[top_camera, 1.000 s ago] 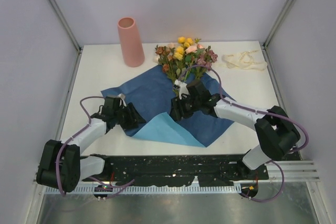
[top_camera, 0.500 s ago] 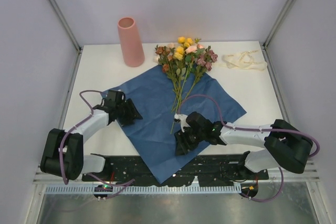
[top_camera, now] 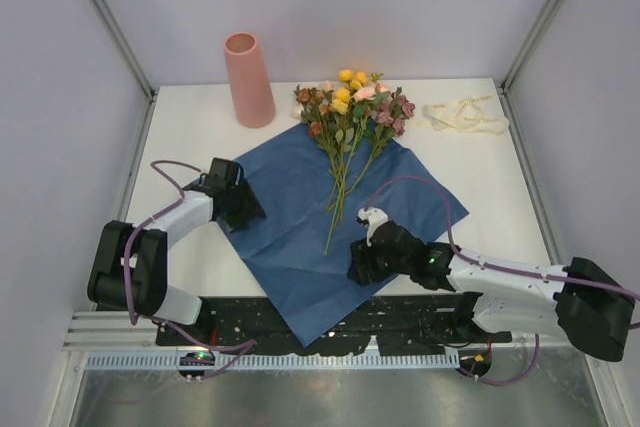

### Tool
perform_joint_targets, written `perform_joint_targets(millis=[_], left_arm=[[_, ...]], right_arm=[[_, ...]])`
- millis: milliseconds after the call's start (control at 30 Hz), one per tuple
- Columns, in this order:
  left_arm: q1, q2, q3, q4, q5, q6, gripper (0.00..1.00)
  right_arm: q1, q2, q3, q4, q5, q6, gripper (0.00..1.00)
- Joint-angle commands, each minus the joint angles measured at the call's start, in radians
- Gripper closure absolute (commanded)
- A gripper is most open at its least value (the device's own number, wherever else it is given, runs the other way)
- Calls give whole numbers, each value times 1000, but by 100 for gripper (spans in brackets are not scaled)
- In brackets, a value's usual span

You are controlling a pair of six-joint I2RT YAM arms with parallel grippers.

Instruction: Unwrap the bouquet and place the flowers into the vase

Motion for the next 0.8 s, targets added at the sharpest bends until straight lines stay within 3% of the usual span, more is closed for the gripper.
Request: perform_joint_targets(millis=[0,167,233,300,400,500,567,767], left_arm=[[1,26,49,-5,-37,-23,42],[4,42,168,-106,-146,31,41],[6,44,190,-126,-111,51,41],[-8,-34,132,-48,-36,68,42],[-60,-178,43,110,10,97,41],[-124,-237,84,81,21,169,39],[-167,-226,153,21,30,215,40],[-307,-136,334,-71,-60,284,42]], right_arm=[[1,-125,76,-46,110,69,42],[1,-243,154,-98,245,93,35],[-1,-252,168,-101,346,96,35],[-5,-243,162,-65,412,86,35],[-11,-202,160,-17,311,67,37],[-10,-141,131,84,114,79,42],[-8,-133,104,90,101,107,43],[-22,-194,70,-104,379,195,32]])
